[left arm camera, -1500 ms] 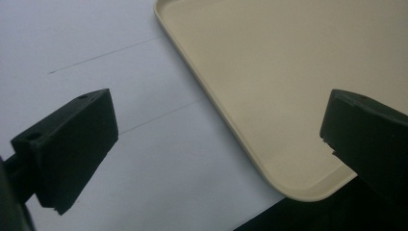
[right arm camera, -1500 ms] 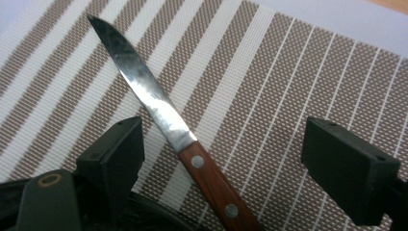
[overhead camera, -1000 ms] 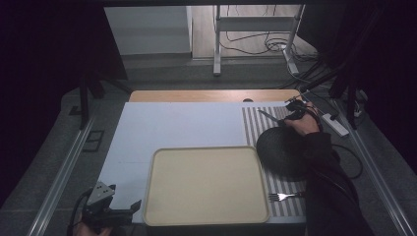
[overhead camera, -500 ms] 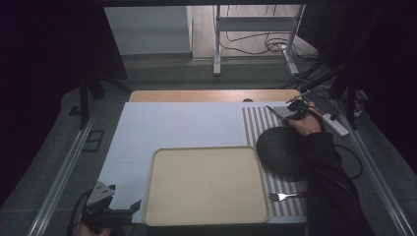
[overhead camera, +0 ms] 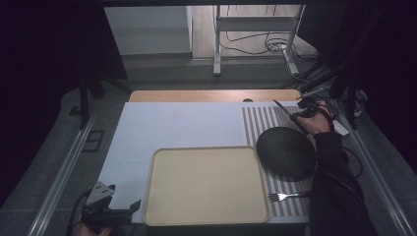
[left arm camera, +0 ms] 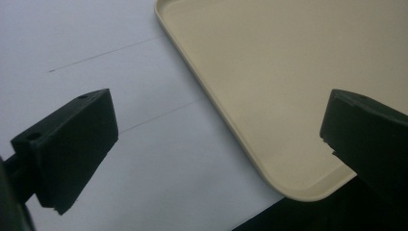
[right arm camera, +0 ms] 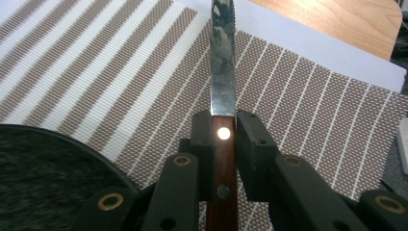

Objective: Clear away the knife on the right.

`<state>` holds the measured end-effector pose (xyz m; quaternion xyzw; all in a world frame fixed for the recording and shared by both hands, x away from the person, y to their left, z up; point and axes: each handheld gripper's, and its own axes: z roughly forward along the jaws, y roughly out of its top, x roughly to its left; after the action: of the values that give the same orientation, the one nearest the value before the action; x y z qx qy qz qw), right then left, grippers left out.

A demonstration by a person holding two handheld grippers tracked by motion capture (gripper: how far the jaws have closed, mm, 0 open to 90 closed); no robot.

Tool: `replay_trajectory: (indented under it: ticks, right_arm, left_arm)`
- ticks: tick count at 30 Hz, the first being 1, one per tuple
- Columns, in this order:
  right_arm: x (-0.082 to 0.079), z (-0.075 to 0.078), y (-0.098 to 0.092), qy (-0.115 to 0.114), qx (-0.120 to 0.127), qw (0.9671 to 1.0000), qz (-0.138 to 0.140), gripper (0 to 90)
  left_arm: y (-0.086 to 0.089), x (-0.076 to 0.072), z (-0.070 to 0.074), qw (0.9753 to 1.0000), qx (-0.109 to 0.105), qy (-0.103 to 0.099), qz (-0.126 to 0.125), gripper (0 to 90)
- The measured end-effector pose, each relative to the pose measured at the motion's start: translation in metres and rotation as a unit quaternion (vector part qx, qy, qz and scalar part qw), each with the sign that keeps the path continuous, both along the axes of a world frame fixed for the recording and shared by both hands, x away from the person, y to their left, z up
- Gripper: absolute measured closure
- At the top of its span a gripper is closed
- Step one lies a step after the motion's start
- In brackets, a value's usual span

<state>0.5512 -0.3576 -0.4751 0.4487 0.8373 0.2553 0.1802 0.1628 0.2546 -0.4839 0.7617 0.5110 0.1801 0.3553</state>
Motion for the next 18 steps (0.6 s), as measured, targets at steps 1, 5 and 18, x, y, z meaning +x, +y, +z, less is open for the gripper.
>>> replay_trajectory:
  ticks: [1, 5, 18]
  right_arm:
    - [-0.002, 0.002, 0.001, 0.000, 0.001, 1.0000, -0.001, 78.4]
    - [-0.009, 0.008, 0.004, -0.001, 0.010, 0.9999, -0.001, 78.4]
    - [-0.041, 0.019, 0.017, 0.000, 0.035, 0.9993, 0.008, 78.4]
  left_arm:
    - [0.000, 0.000, 0.000, 1.0000, 0.000, 0.000, 0.000, 0.0]
    - [0.000, 0.000, 0.000, 1.0000, 0.001, 0.000, 0.000, 0.0]
    - [-0.001, 0.000, 0.000, 1.0000, 0.006, 0.000, 0.000, 0.0]
